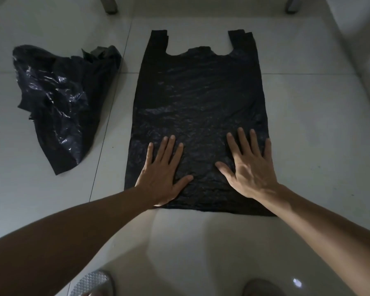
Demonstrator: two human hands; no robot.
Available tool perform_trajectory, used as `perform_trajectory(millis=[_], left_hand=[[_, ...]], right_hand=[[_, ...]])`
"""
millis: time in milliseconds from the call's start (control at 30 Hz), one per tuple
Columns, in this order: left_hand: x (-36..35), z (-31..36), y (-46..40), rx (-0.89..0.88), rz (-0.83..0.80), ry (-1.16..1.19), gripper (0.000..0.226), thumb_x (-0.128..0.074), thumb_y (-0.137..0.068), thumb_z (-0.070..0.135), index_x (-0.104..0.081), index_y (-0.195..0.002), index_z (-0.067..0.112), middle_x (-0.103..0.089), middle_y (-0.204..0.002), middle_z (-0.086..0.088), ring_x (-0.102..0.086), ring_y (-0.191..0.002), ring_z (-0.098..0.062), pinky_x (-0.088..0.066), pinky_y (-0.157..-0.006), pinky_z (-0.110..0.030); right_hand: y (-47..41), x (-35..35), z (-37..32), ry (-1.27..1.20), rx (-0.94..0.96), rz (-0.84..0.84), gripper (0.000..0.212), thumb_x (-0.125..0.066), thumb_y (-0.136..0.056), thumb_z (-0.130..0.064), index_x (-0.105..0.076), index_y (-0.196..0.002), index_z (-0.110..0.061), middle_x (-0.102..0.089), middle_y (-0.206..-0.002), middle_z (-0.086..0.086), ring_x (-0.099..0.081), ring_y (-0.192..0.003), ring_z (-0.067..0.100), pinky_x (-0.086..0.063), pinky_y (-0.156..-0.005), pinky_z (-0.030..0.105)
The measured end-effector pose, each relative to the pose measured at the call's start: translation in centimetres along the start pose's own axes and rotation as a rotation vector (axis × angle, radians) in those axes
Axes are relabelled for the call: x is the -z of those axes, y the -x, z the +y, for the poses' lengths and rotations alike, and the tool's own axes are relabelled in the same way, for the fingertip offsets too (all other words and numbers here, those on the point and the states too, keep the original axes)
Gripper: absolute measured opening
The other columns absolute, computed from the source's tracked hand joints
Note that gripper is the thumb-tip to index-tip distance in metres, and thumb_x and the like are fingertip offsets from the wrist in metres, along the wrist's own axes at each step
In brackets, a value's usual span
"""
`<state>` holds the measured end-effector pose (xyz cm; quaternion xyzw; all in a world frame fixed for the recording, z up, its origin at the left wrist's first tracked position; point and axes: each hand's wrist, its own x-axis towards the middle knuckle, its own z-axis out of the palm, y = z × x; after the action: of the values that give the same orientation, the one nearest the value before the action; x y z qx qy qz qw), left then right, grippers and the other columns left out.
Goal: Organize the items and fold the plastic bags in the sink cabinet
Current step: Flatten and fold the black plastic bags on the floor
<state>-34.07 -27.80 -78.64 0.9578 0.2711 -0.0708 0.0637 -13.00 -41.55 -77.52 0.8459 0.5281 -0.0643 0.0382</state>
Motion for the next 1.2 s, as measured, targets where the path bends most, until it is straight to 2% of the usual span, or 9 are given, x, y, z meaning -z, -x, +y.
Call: perform_trajectory(millis=[200, 400, 567, 800, 933, 1067, 1200], left_hand=[[-0.2, 0.0, 0.5, -0.016, -0.002, -0.047, 0.091, -0.005, -0.087, 0.075, 0.003, -0.154, 0.013, 0.011, -0.161, -0.012, 0.013, -0.148, -0.028, -0.002, -0.118, -0.056], [0.0, 0.1, 0.6, -0.005, -0.022, -0.079, 0.102, -0.005, -0.081, 0.082, 0.004, -0.154, 0.012, 0.013, -0.16, -0.013, 0.015, -0.147, -0.029, -0.001, -0.117, -0.056], [-0.1, -0.1, 1.0, 0.023, -0.005, -0.093, 0.103, -0.007, -0.078, 0.086, 0.0, -0.155, 0.017, 0.009, -0.161, -0.01, 0.009, -0.148, -0.033, -0.003, -0.116, -0.059], [-0.5, -2.8, 2.4, 0.113, 0.012, -0.047, 0.098, -0.01, -0.082, 0.083, -0.003, -0.155, 0.019, 0.003, -0.162, -0.006, 0.007, -0.148, -0.034, -0.005, -0.116, -0.06], [-0.1, -0.5, 2.4, 0.129, 0.08, 0.008, 0.084, -0.01, -0.091, 0.068, -0.009, -0.154, 0.013, 0.002, -0.161, -0.014, 0.004, -0.148, -0.033, -0.002, -0.117, -0.058], [-0.5, 3.2, 2.3, 0.054, 0.111, 0.039, 0.07, -0.02, -0.096, 0.051, -0.02, -0.152, 0.01, -0.005, -0.161, -0.013, -0.002, -0.148, -0.029, -0.007, -0.118, -0.055], [-1.3, 3.6, 2.3, 0.103, 0.053, 0.004, 0.071, -0.015, -0.095, 0.057, -0.015, -0.154, 0.018, -0.003, -0.162, -0.008, 0.0, -0.149, -0.027, -0.006, -0.118, -0.057]], right_hand=[[0.8, -0.9, 0.1, -0.026, -0.006, -0.021, 0.087, -0.011, -0.087, -0.076, -0.014, -0.156, -0.023, -0.008, -0.164, 0.009, -0.004, -0.15, 0.034, -0.009, -0.117, 0.062], [2.5, 0.0, -1.8, -0.061, 0.062, 0.017, 0.086, -0.016, -0.089, -0.076, -0.018, -0.155, -0.022, -0.011, -0.163, 0.012, -0.007, -0.149, 0.038, -0.007, -0.116, 0.064], [4.4, -1.4, -1.7, -0.053, 0.074, -0.019, 0.082, -0.016, -0.089, -0.075, -0.018, -0.155, -0.027, -0.013, -0.163, 0.009, -0.01, -0.15, 0.034, -0.01, -0.116, 0.062], [5.2, -1.8, 1.9, -0.022, -0.064, -0.059, 0.086, -0.002, -0.085, -0.08, 0.004, -0.155, -0.032, 0.003, -0.165, 0.004, 0.004, -0.151, 0.03, -0.003, -0.117, 0.061], [4.5, 0.0, -0.7, -0.072, -0.042, 0.018, 0.079, -0.012, -0.092, -0.069, -0.017, -0.155, -0.022, -0.011, -0.163, 0.011, -0.005, -0.149, 0.038, -0.007, -0.116, 0.064], [3.4, -0.4, -5.0, -0.124, 0.045, 0.025, 0.07, -0.021, -0.095, -0.06, -0.022, -0.155, -0.023, -0.015, -0.162, 0.01, -0.012, -0.149, 0.037, -0.01, -0.116, 0.063], [3.7, -1.8, -4.5, -0.082, 0.058, 0.012, 0.072, -0.023, -0.094, -0.064, -0.024, -0.154, -0.023, -0.018, -0.162, 0.011, -0.014, -0.149, 0.034, -0.009, -0.117, 0.062]])
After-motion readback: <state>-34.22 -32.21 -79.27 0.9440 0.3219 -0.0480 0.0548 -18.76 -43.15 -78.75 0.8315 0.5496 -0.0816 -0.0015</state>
